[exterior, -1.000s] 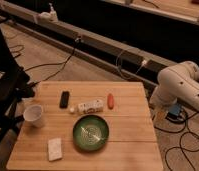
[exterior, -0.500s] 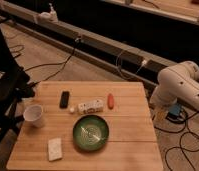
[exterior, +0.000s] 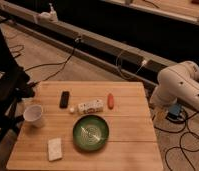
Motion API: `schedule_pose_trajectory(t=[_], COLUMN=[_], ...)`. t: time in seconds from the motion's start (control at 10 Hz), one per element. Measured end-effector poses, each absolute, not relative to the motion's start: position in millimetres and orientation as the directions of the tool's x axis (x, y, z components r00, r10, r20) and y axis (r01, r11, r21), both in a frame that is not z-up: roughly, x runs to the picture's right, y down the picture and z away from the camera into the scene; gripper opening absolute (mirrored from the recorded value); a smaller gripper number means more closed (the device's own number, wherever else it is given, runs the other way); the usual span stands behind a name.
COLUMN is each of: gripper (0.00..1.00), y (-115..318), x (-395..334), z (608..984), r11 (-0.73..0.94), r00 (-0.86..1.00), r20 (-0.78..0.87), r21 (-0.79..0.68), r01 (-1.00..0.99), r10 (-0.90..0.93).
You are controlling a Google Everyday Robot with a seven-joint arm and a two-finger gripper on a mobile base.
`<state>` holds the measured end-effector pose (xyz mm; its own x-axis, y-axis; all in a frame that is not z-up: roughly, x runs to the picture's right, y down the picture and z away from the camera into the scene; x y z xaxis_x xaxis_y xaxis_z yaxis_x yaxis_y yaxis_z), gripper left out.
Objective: Place the pepper on the white sponge
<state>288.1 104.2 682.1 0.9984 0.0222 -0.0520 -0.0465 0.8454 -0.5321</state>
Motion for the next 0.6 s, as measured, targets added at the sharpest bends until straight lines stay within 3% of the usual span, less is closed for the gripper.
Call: schedule_pose_trajectory(t=[0.2,0.6], gripper=[0.65,0.65], y=[96.1,49.1], x=[280.0,212.9], z=[681.6,695.6], r11=[0.847,0.776], r00=[0.998,0.894], r20=[-0.007,0.169], r21=[-0.529,-0.446], r01=[0.056,0.446], r10=[-0.070,-0.416])
